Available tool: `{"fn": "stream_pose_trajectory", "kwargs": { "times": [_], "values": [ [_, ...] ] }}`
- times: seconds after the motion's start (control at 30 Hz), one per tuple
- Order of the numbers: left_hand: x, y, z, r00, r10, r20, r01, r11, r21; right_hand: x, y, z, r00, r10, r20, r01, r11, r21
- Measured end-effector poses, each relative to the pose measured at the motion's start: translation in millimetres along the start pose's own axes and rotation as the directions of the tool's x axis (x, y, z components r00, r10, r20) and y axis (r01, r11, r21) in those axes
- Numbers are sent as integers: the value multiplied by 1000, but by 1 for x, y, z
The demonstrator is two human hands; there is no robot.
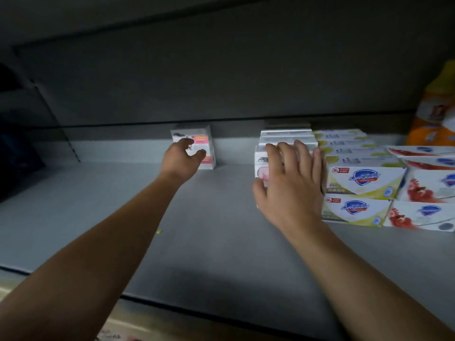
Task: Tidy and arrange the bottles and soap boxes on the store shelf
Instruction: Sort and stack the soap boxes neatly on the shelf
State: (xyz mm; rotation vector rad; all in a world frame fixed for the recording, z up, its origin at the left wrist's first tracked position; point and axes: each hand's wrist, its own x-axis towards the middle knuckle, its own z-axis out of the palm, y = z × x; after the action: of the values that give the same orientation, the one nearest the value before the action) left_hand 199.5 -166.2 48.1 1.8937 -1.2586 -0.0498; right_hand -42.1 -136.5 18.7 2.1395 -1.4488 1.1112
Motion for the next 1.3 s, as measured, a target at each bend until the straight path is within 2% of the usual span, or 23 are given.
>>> {"fn": "stream_pose_trajectory", "kwargs": {
  "times": [0.1, 0.23, 0.37, 0.5, 0.63, 0.8, 0.9, 1.03, 1.2, 1.3],
  "values": [
    [24, -3, 24, 999, 36, -34, -30, 988, 153, 2, -2, -1, 1000, 19, 6, -19, 999, 29],
    [54, -4, 37, 990, 116, -80, -76, 917, 392, 3, -1, 0, 999, 36, 1, -36, 998, 52],
    [69, -3, 42, 994, 95, -44, -62, 875, 481, 3, -1, 0, 999, 41, -11, -41, 997, 65],
    [73, -4, 34, 992, 119, -45, -60, 752, 656, 3, 0, 0, 999, 35, -8, -35, 997, 67],
    [70, -13, 28, 990, 138, -30, -83, 737, 670, 2, 0, 0, 999, 42, -20, -41, 996, 83],
    [55, -16, 14, 987, 158, -24, -117, 815, 567, 2, 0, -1, 999, 32, -20, -31, 995, 90],
    [28, -17, 2, 964, 266, -26, -229, 873, 431, 2, 4, -3, 1000, 13, -19, -11, 997, 82],
    [-23, -13, -10, 911, 411, -43, -390, 889, 240, 2, 6, -4, 1000, 6, 6, -6, 997, 71],
    [-84, 7, -10, 925, 366, -99, -373, 925, -67, 4, 8, -7, 999, -22, 47, 18, 996, 82],
    [-99, 19, -3, 952, 295, -77, -305, 910, -281, 3, 10, -9, 998, -38, 59, 31, 994, 109]
  ]
}}
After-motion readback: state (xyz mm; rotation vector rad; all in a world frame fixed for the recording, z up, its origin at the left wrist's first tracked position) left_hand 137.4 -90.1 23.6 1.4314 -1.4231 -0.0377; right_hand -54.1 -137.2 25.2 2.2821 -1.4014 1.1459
